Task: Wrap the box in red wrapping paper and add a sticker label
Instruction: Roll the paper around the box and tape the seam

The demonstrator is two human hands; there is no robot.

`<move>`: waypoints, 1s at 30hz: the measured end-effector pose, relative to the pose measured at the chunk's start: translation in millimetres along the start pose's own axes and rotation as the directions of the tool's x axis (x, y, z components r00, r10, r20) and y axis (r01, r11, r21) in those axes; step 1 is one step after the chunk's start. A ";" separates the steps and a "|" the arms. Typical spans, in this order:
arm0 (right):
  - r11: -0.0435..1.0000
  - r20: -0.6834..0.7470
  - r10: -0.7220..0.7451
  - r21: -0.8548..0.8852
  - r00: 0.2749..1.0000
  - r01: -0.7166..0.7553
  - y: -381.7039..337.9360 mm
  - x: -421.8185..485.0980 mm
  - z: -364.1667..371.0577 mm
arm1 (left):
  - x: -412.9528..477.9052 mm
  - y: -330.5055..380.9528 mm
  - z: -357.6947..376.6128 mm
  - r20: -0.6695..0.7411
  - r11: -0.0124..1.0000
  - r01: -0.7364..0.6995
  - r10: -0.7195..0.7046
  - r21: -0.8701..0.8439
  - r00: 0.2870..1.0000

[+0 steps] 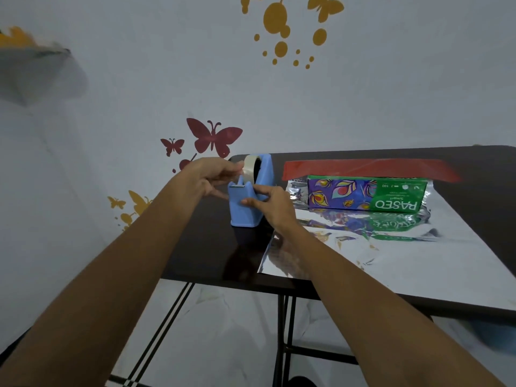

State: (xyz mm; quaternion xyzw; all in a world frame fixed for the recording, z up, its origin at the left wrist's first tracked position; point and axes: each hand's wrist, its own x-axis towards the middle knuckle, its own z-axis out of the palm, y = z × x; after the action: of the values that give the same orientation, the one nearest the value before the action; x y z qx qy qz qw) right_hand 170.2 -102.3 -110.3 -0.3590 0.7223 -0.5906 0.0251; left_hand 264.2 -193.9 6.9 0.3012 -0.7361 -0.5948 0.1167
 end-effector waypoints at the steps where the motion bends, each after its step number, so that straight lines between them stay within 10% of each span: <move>1: 1.000 0.001 -0.001 0.000 1.000 0.001 0.3 -0.2 0.6 | -4.5 -2.6 -2.1 -0.020 0.999 -0.016 0.016 -0.034 1.000; 30: 0.985 0.101 -0.020 0.170 0.995 0.003 4.9 1.8 -8.4 | -10.0 -79.9 45.6 -0.375 0.875 -0.235 0.067 -0.423 0.925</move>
State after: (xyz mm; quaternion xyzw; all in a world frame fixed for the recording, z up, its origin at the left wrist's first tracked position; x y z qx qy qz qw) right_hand 162.5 -96.0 -111.3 -0.3894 0.6652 -0.6309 0.0890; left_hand 272.3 -160.2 -78.9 0.3063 -0.5629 -0.6780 0.3602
